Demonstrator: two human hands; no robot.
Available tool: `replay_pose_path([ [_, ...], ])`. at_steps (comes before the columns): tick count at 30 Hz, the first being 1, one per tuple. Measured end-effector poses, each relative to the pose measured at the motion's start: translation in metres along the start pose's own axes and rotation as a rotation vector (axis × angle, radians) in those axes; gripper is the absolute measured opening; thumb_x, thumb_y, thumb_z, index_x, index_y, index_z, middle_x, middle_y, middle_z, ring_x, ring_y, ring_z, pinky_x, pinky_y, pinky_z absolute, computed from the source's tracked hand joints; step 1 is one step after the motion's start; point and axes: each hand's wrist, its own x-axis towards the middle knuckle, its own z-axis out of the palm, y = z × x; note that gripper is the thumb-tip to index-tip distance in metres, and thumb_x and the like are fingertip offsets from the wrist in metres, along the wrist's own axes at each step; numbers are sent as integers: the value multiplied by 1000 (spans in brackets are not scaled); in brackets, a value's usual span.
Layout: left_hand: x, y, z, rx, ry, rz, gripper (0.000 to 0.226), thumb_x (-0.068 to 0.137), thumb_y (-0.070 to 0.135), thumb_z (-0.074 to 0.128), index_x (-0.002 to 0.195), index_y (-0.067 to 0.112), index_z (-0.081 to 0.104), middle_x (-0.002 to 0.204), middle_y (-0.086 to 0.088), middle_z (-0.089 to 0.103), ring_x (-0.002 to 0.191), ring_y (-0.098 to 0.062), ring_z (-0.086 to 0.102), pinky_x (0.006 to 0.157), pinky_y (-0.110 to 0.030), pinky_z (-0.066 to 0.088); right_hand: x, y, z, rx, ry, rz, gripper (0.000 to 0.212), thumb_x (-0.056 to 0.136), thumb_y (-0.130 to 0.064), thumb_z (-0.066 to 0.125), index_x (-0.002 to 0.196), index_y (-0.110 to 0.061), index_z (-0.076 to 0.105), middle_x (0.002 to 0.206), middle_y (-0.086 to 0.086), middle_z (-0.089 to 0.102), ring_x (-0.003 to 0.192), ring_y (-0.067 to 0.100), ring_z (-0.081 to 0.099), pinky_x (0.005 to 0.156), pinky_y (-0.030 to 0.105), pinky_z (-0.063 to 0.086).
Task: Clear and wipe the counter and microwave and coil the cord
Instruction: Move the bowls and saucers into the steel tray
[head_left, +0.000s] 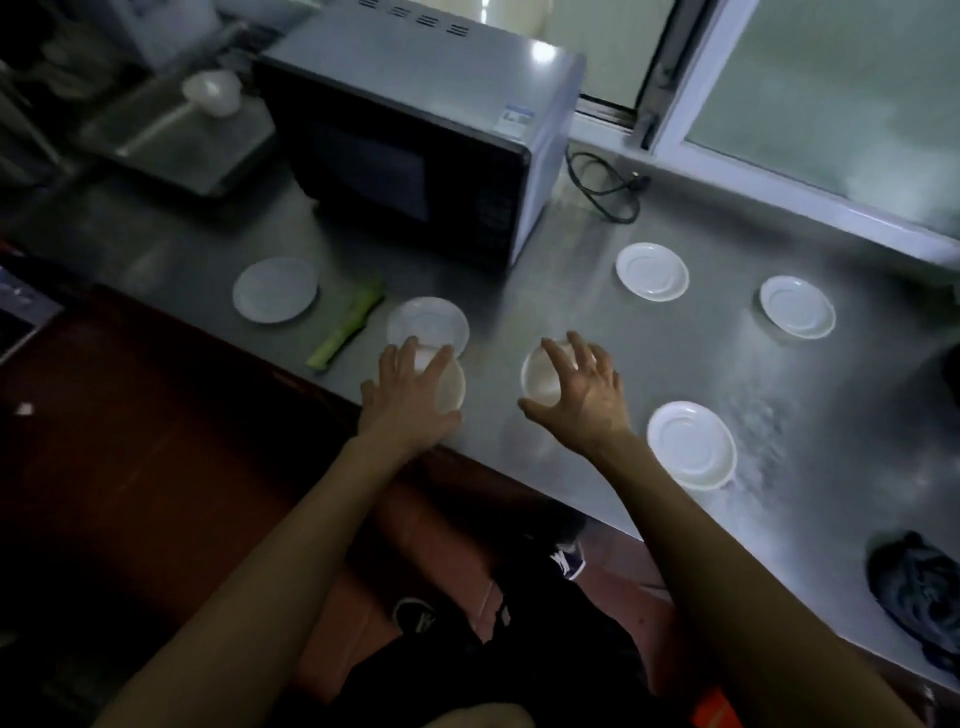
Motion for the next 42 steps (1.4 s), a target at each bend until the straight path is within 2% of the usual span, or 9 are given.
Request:
replay_pose_path([
  [7,-33,-79,-27,21,102,-157,85,78,60,63,148,40,20,155,-4,12,141,-32,12,105,-58,32,20,-94,15,29,-1,-216,87,78,-63,67,150,-31,29,161,5,22,144,34,21,111,55,30],
  [12,-37,-120,-37,43,100,-245,88,79,62,64,149,42,15,155,-5,7,142,-32,7,106,-56,31,48,-147,31,34,-40,-342,85,75,-60,70,146,-32,32,160,6,25,142,35,26,109,55,34],
  [16,-24,-154,-47,54,106,-326,88,77,65,64,148,44,15,156,-4,6,143,-32,6,105,-58,31,86,-175,42,68,-96,-421,86,76,-58,72,149,-30,34,159,6,27,143,34,26,110,55,30],
  [21,3,-181,-71,14,90,-411,90,78,64,65,151,43,15,158,-2,4,146,-30,2,110,-56,29,142,-201,49,124,-107,-460,89,74,-60,72,148,-30,34,157,6,31,142,33,28,110,53,34],
  [27,24,-196,-98,4,122,-466,87,80,60,65,151,41,18,157,-3,6,146,-29,2,110,-56,26,187,-235,56,164,-151,-517,86,76,-59,71,148,-29,33,160,8,26,144,33,24,113,53,30],
  [35,40,-233,-120,-15,166,-545,85,79,59,67,149,41,22,159,-3,5,146,-29,2,110,-58,27,222,-287,60,135,-179,-607,86,78,-59,70,148,-30,32,160,7,23,143,33,22,110,53,32],
  [42,49,-289,-125,-86,169,-529,85,79,61,67,148,42,21,159,-2,5,147,-30,2,111,-59,27,240,-334,76,69,-178,-622,83,76,-61,69,145,-28,35,158,8,27,140,37,26,109,54,34],
])
